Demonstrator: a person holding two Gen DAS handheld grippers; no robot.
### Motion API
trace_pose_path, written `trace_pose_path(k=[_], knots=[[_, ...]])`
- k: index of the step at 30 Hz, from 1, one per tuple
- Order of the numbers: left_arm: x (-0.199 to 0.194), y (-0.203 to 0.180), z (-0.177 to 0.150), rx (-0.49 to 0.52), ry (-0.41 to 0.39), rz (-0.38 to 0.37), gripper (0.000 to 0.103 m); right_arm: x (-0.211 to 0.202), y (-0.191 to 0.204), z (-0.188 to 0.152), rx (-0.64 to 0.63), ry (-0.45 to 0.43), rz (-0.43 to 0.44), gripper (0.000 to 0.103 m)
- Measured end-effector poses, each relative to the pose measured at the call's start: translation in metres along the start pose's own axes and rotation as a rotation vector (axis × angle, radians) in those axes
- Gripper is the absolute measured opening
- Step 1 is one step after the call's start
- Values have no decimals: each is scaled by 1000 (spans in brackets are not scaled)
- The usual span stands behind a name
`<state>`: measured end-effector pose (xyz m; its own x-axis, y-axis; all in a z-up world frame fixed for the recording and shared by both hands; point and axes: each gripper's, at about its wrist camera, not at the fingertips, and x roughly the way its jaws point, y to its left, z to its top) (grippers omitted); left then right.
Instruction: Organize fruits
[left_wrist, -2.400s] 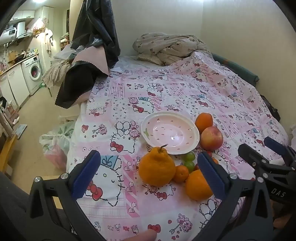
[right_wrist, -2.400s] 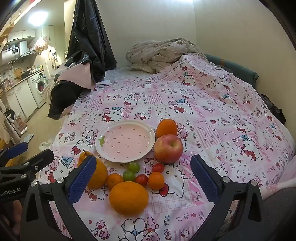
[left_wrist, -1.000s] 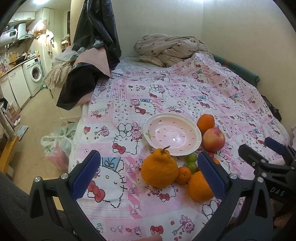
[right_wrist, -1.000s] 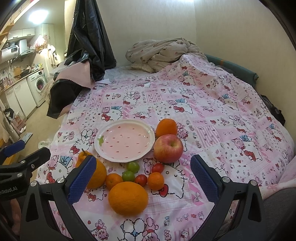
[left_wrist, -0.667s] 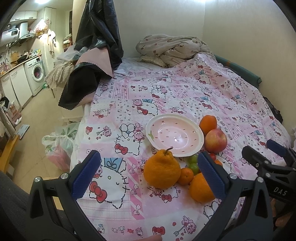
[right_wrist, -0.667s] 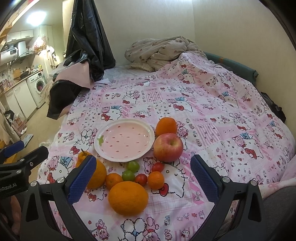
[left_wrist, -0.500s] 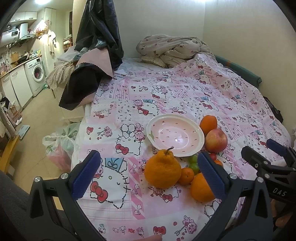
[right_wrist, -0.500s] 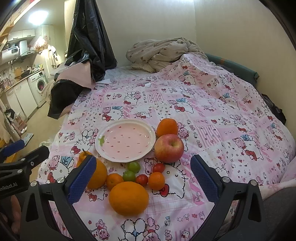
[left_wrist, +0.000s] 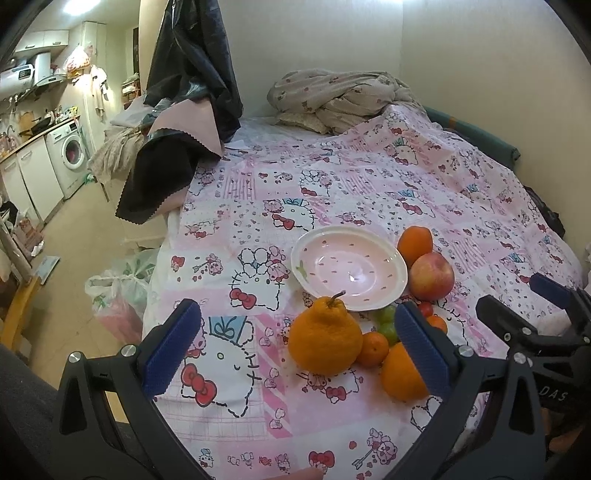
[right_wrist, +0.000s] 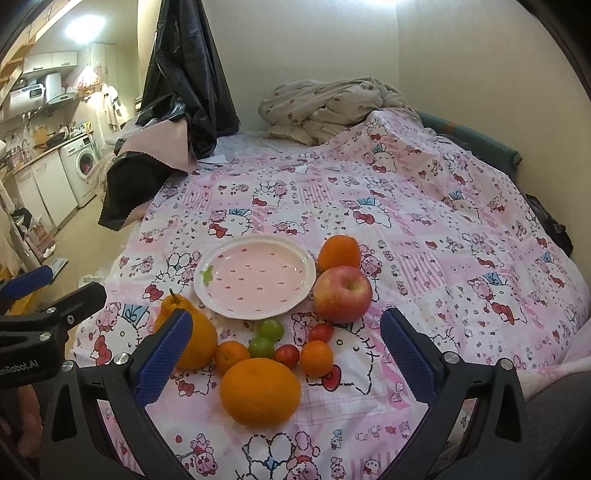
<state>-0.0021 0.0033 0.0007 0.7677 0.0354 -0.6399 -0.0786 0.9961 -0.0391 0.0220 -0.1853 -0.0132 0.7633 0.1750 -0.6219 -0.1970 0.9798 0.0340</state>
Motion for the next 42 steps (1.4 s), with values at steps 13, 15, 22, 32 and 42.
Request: trace_pose_path(k=[13,15,22,32,42], knots=[[1,-4,0,12,0,-9,103,2,-2,0,13,5,-2,103],[0,-3,1,11,-3,-9,103,2,-1,0,14,5,-3,103],[1,-1,1,0,3,1,103,4,-4,2,16,10,-4,103],[4,9,2,-47,28,21,103,73,-37,-16,304,458,251,101],[17,21,-1,-101,119,57,103,150,0,-46,239,755,172,100]])
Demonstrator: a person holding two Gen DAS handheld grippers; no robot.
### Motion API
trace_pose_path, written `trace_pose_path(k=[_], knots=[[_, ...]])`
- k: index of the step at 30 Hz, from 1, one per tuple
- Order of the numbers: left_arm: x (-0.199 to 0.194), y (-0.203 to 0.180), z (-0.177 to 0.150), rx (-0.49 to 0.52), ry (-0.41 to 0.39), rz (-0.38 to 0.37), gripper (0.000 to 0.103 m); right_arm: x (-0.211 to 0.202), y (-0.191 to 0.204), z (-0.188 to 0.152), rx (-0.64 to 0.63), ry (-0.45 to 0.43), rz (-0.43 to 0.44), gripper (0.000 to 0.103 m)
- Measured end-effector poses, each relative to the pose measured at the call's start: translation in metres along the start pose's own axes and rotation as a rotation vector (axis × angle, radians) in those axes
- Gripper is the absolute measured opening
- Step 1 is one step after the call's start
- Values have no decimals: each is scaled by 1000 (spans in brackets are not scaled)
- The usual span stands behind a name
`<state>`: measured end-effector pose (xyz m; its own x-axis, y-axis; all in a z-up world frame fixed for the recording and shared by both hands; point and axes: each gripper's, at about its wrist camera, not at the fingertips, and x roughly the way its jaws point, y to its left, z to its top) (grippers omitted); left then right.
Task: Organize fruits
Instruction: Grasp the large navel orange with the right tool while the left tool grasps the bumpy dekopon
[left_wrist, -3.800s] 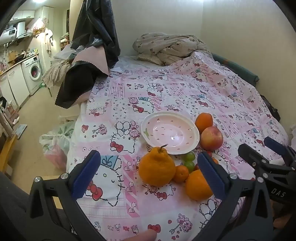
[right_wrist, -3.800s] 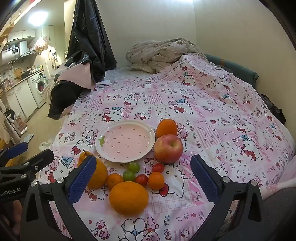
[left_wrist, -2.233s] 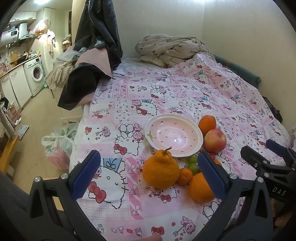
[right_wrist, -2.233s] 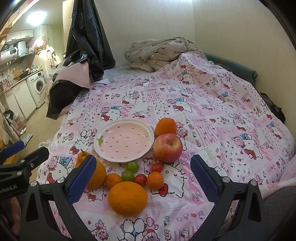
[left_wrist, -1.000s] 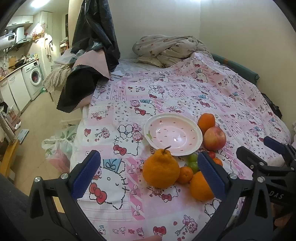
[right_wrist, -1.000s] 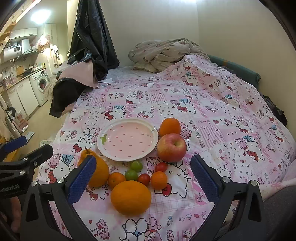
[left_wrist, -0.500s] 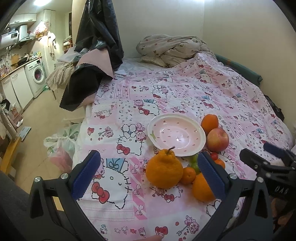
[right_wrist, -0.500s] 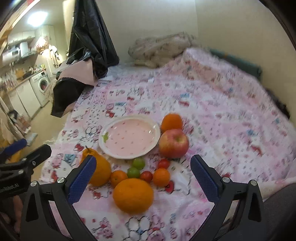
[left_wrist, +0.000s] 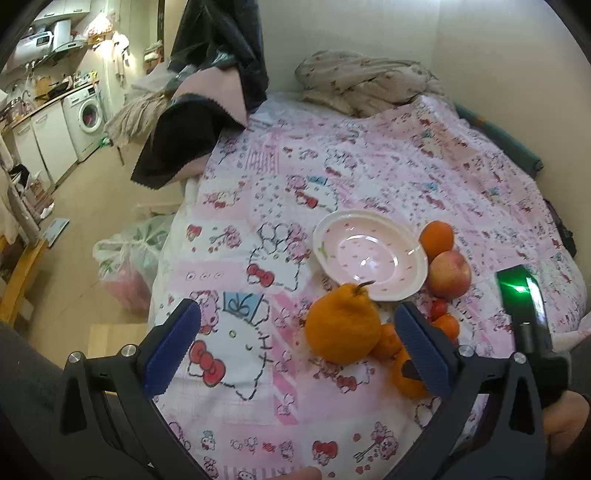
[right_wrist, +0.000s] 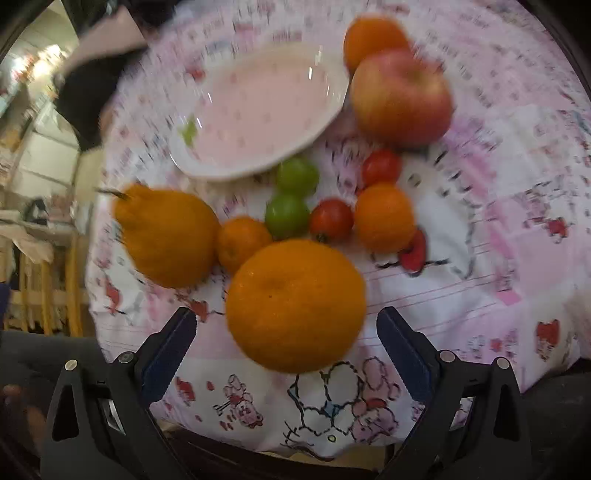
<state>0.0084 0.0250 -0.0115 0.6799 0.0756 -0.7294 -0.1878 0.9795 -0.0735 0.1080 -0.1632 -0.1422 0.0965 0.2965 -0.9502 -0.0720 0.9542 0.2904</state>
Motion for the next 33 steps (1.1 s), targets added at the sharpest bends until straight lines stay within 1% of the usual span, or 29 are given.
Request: trace_pose_path(k=[2,3,4,5,6,10,12,15,19,21,22,23,25,28,33], knots=[[4,1,-2,-7,25,-5,103,6,4,1,-10,-2,-41,100],[7,1,-2,-9,39,-4,103,9,6,1,-24,-6,-51,98],[9,1,-3,-8,49,0,103,11,10,0,-52,-19,-69,92],[10,0,-4,-5,56,1,103,12,12,0,-78,-27,-104,88],[11,-2,-4,-1,67,2,103,13,12,-1,-84,-33,-102,88],[14,-7,-6,13,94,-19,103,8,8,-6,-85,-50,-76,85],[18,-12,-4,31,112,-18,103,-4,2,-8,-70,-59,-57,85],[28,-16,0,24,161,-51,103,-28,-13,-13,-10,-117,15,85],[43,-26,5,30,212,-62,103,-66,-27,-16,36,-234,85,85],[55,-29,8,15,251,-61,100,-76,-30,-15,52,-268,104,85],[61,-31,9,8,271,-62,96,-79,-32,-15,60,-278,108,85],[67,-33,10,10,285,-63,91,-81,-33,-14,66,-283,111,85],[78,-38,12,26,304,-52,88,-80,-33,-12,74,-284,116,85],[95,-41,15,30,346,-46,88,-82,-39,-12,93,-276,123,85],[111,-47,16,57,347,-49,87,-84,-53,-12,166,-284,144,85]])
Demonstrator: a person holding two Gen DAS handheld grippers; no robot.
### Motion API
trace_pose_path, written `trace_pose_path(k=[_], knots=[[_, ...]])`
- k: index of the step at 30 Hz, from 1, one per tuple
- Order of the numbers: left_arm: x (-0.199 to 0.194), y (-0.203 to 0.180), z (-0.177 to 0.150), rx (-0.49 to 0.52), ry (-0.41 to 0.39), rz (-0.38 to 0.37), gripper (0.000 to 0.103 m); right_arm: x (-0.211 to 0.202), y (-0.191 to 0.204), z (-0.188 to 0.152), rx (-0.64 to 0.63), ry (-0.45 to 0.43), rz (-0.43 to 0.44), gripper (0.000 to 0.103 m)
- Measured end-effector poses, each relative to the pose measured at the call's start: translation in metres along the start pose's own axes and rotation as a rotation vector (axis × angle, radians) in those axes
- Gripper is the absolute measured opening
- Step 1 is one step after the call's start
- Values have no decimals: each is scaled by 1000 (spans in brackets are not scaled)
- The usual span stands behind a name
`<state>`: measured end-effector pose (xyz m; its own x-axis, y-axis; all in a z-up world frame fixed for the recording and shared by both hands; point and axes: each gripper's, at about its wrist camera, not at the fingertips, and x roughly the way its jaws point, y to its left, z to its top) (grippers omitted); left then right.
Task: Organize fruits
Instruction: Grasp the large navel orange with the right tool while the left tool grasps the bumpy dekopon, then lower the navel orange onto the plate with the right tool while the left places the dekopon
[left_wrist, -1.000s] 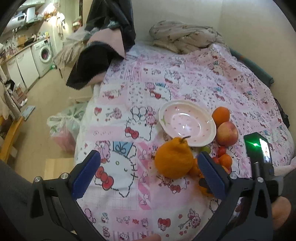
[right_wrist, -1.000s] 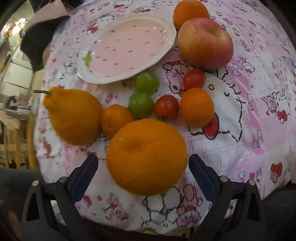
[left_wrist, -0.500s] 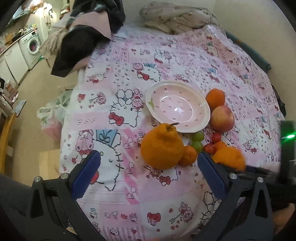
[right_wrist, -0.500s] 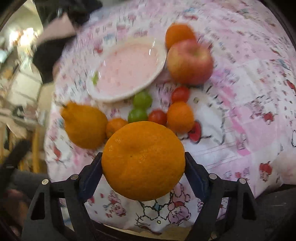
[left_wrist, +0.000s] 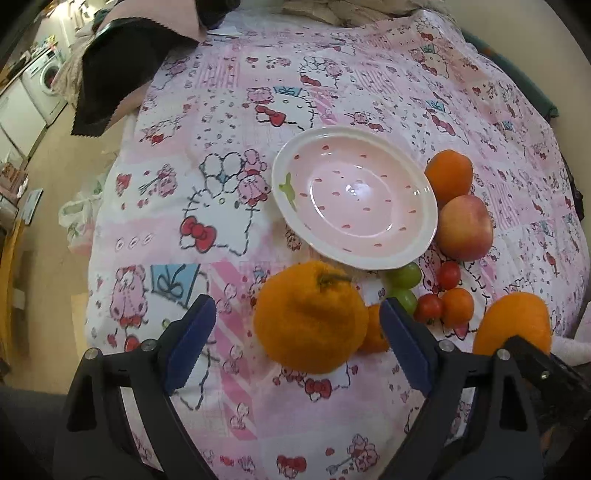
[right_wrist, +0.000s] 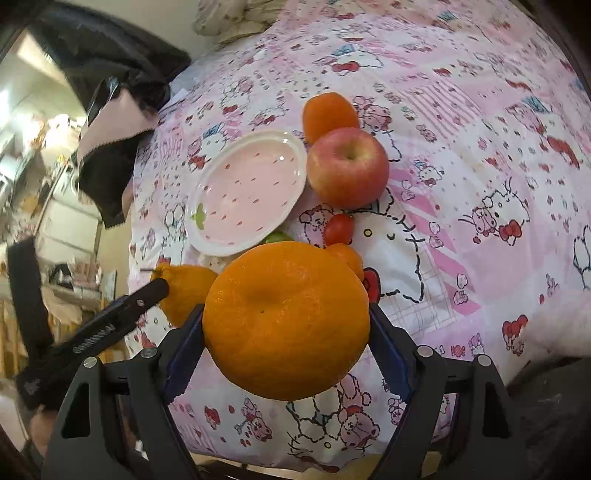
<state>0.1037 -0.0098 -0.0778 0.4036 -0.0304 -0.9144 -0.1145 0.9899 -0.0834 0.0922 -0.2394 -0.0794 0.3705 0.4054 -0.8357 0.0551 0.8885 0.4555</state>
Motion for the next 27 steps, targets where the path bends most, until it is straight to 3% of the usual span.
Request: trace_pose_path(k=[3,5,9,12,14,21,27], knots=[[10,-3,6,15,7,0,80,0,0,2,8,-10,-4,85],[20,-1,12,14,23,8,68,2,1,1,9,-6,-6,85],[35,4,20,-32,44,-66,51,6,2,0,18,10,0,85],[37,6,24,-52,45,-77,45,9,4,0,7,14,-7,85],[31,8,21,-68,25,-74,33,10,5,1,9,17,-10,85],[5,14,20,-76,2,-95,28,4,14,5,-15,-13,10,85],[-15,21,39,-105,-41,-87,27,3,28,13,-54,-1,46,85]])
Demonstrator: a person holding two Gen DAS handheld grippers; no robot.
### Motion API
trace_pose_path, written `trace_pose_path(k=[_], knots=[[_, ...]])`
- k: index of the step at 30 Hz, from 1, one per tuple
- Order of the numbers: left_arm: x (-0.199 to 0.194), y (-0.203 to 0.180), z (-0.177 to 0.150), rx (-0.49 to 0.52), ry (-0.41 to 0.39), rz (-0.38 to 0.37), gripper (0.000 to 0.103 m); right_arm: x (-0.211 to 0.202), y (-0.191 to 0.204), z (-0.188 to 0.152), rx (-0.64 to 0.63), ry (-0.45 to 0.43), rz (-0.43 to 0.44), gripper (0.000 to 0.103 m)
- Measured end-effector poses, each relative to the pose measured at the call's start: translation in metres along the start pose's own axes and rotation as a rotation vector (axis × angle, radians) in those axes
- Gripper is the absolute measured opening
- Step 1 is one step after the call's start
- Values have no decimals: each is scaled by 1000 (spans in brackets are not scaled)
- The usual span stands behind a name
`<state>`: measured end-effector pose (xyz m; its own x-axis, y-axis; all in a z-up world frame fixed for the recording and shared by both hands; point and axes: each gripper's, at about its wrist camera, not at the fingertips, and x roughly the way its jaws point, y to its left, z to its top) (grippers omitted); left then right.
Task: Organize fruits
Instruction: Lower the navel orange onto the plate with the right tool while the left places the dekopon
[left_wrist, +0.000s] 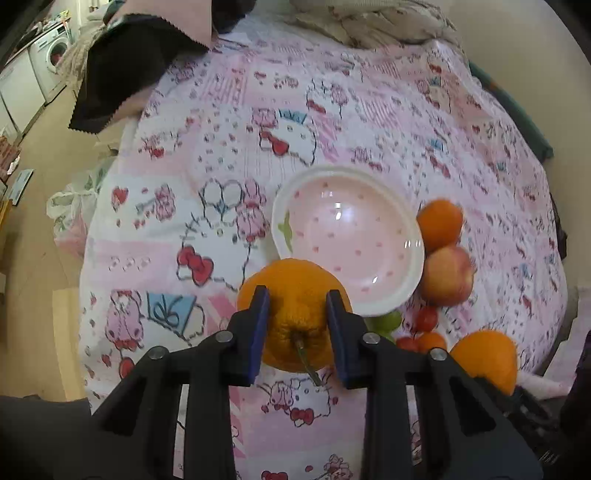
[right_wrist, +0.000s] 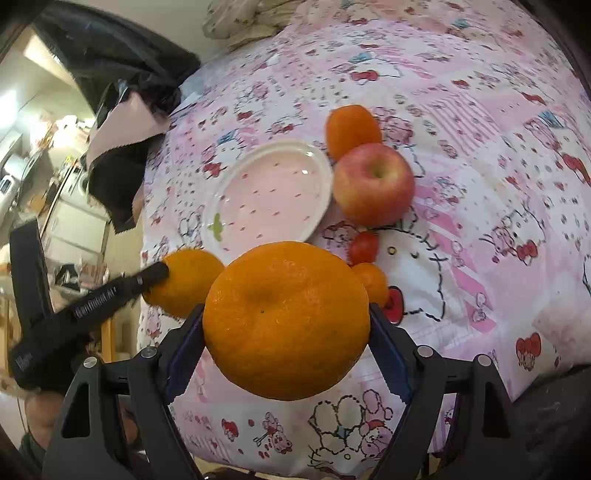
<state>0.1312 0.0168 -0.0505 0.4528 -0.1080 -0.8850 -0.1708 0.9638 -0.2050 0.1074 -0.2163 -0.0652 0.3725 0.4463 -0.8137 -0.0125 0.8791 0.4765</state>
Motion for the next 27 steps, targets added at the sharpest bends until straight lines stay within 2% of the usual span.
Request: trace_pose_path(k=[6,12,15,16,17,18,21,22,24,27], knots=[[-1,-5,31,17,-4,-26,26,2,4,31,-3,30,34,85],[17,-21,66,80,-12,-6,26,27,9,83,-82,85,-8,85],[37,-27,79,94,10,-4,25,48,14,106,-125,99,-30,85],[44,-29,83,97,19,-6,23,58,15,113,-141,110,-37,85],[49,-31,85,102,20,-9,6,68,16,119,-164,120,-41,85],[54,-33,88,111,18,-5,2,78,17,124,-184,128,-49,85],[58,-44,105,148,-49,-18,1,105,19,135,-220,147,-63,85],[63,-48,108,164,-51,6,1,115,19,139,-224,154,-73,85],[78,-47,111,143,10,-12,1,128,19,142,-233,163,-98,85],[80,-42,116,116,11,-36,1,142,16,144,-233,190,-101,85]])
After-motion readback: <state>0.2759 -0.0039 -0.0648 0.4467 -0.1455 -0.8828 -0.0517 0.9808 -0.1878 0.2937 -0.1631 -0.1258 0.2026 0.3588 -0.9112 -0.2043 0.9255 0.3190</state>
